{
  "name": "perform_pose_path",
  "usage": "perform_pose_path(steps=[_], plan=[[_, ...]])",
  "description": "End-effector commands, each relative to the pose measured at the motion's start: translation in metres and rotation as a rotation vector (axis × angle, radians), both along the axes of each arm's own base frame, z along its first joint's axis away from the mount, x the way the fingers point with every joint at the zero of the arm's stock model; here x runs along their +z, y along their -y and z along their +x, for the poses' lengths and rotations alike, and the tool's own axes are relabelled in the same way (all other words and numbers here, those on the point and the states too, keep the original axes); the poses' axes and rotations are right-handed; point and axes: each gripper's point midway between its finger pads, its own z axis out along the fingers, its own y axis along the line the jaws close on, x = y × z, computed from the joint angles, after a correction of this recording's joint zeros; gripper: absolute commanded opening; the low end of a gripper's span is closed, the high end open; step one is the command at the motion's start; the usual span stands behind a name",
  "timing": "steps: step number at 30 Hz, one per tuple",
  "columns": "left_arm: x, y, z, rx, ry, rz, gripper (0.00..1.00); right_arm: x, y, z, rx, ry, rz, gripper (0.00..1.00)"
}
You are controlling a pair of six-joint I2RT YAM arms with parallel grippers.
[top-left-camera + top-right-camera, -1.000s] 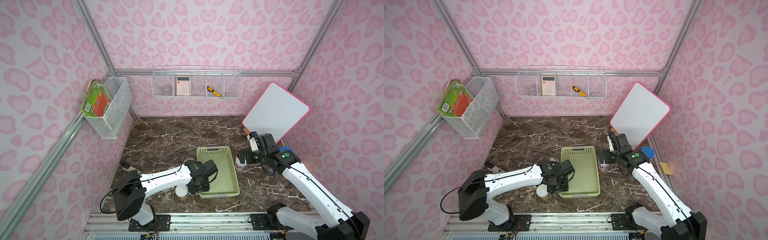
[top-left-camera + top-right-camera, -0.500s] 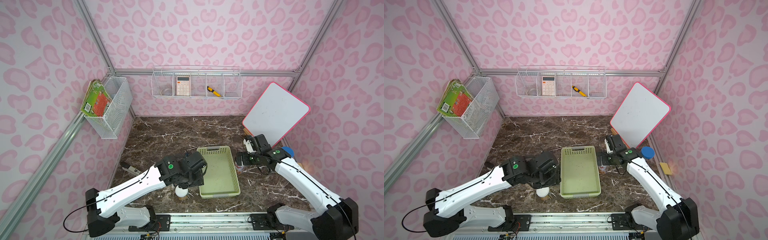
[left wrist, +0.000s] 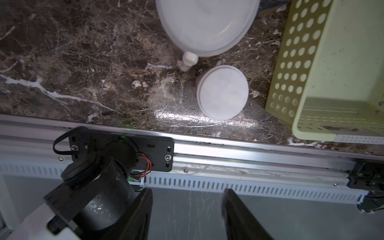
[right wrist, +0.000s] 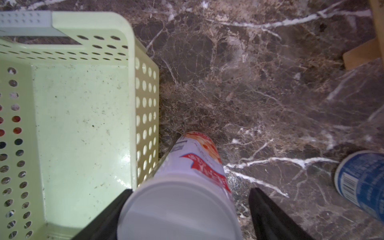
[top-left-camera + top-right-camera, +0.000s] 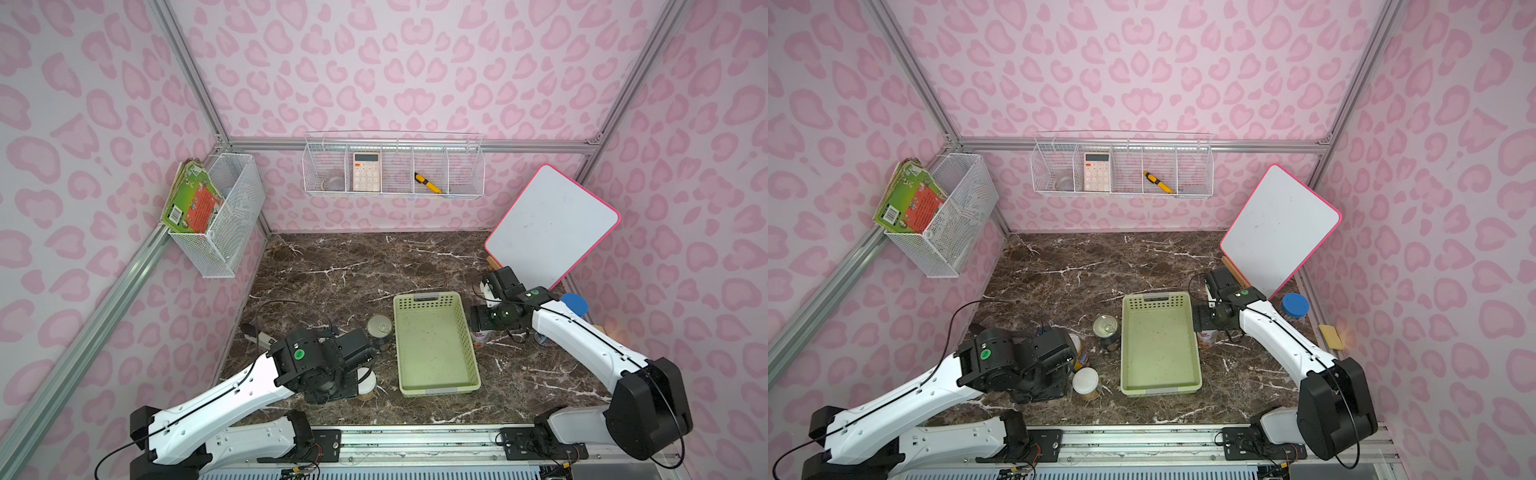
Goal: Put the canned food in the basket
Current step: Pick up the canned food from the center of the board.
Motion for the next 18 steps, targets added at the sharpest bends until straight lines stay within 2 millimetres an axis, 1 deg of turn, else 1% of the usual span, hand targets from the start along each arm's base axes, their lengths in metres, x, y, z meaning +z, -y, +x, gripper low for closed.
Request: perform_pose_path(steps=[1, 4, 5, 7, 10, 13, 15, 16, 17, 18], plan=[[-0.007, -0.005, 0.001, 0.020, 0.007, 0.019, 0.60, -0.004, 0.006, 0.001, -0.012, 0.004, -0.036, 0.79], [-0.018, 0.000, 0.002, 0.030, 0.003, 0.004, 0.60, -0.004, 0.007, 0.002, -0.012, 0.003, -0.042, 0.68], [-0.022, 0.000, 0.001, 0.035, 0.000, 0.007, 0.60, -0.001, 0.008, 0.002, -0.015, 0.009, -0.045, 0.64], [-0.024, -0.003, 0.001, 0.062, -0.002, 0.022, 0.60, 0.013, 0.010, 0.005, -0.026, 0.036, -0.055, 0.59], [-0.023, -0.007, 0.003, 0.071, 0.010, 0.042, 0.60, 0.048, 0.011, 0.011, -0.029, 0.098, -0.065, 0.52], [-0.021, -0.009, 0.006, 0.075, 0.029, 0.050, 0.60, 0.100, 0.000, 0.020, -0.008, 0.193, -0.052, 0.49], [-0.021, -0.009, 0.007, 0.073, 0.037, 0.047, 0.60, 0.140, -0.017, 0.025, 0.018, 0.268, -0.031, 0.47], [-0.021, -0.008, 0.007, 0.071, 0.038, 0.044, 0.60, 0.152, -0.027, 0.026, 0.039, 0.290, -0.026, 0.47], [-0.023, -0.007, 0.007, 0.071, 0.034, 0.042, 0.60, 0.166, -0.041, 0.027, 0.070, 0.316, -0.007, 0.47], [-0.024, -0.007, 0.007, 0.070, 0.032, 0.043, 0.60, 0.175, -0.058, 0.027, 0.110, 0.332, 0.015, 0.47]])
